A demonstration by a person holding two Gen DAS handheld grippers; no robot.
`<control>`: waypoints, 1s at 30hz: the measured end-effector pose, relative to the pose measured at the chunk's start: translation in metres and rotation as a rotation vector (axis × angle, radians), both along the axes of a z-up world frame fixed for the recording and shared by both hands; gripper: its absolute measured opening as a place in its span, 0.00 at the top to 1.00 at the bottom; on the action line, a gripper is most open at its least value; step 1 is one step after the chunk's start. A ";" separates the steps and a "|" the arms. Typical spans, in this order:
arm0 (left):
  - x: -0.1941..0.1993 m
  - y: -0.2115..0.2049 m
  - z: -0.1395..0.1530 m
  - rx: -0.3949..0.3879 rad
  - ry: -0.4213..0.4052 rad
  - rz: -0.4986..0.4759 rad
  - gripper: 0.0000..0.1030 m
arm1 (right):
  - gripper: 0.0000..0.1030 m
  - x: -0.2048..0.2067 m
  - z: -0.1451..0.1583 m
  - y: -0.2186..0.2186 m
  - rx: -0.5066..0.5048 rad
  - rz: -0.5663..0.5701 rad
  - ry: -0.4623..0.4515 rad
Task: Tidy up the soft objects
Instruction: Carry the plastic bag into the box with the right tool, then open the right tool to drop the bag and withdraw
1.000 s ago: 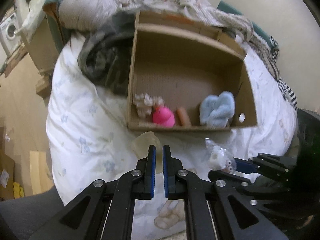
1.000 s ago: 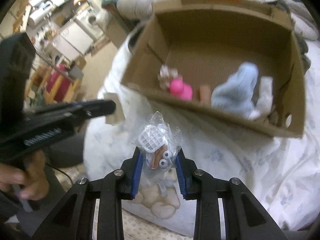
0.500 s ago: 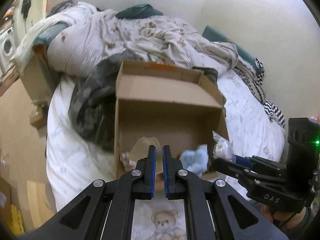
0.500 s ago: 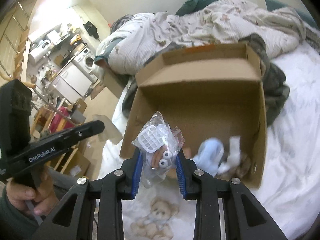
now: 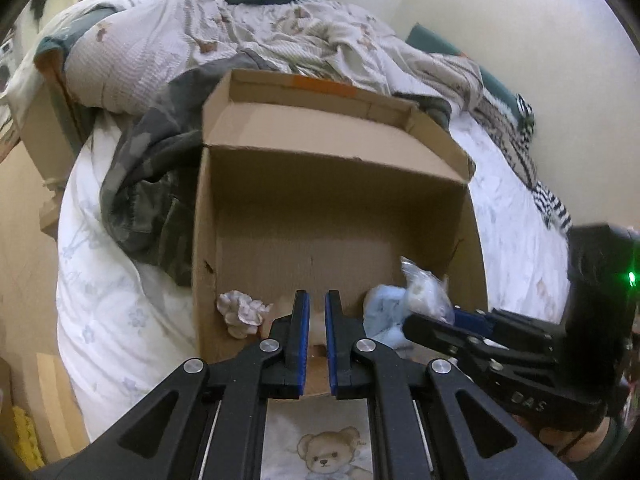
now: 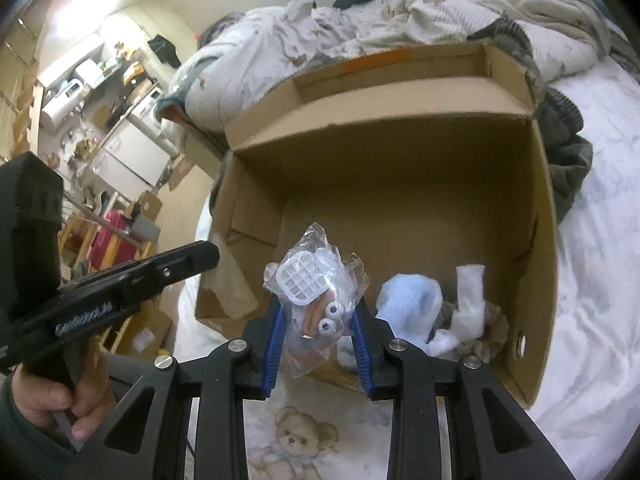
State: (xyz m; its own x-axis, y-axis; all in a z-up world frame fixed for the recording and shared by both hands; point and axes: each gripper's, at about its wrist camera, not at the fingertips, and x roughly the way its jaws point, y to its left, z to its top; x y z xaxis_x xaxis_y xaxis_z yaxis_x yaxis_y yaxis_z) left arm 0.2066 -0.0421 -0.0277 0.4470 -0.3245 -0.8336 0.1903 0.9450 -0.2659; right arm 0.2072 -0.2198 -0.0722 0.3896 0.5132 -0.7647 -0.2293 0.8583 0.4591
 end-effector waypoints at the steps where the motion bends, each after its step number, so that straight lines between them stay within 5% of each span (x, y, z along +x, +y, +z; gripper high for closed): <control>1: 0.000 -0.003 -0.002 0.003 0.001 -0.011 0.94 | 0.68 0.002 -0.002 0.001 -0.001 -0.002 0.011; 19: 0.012 -0.006 -0.022 0.065 0.074 0.032 0.91 | 0.67 0.012 -0.014 -0.009 0.016 -0.042 0.060; 22: 0.012 -0.005 -0.024 0.081 0.081 0.042 0.80 | 0.67 0.013 -0.014 -0.009 0.018 -0.043 0.065; 26: 0.011 0.001 -0.022 0.106 0.065 0.077 0.45 | 0.66 0.014 -0.013 -0.010 0.024 -0.049 0.067; 30: 0.010 0.005 -0.018 0.117 0.041 0.089 0.43 | 0.50 0.015 -0.011 -0.014 0.041 -0.065 0.060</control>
State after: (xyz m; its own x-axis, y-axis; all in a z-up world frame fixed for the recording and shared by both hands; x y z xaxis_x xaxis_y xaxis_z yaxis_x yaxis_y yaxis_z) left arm 0.2163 -0.0372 -0.0456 0.4347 -0.1847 -0.8814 0.0954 0.9827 -0.1589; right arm 0.2221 -0.2340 -0.0835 0.3772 0.5198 -0.7665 -0.1444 0.8505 0.5057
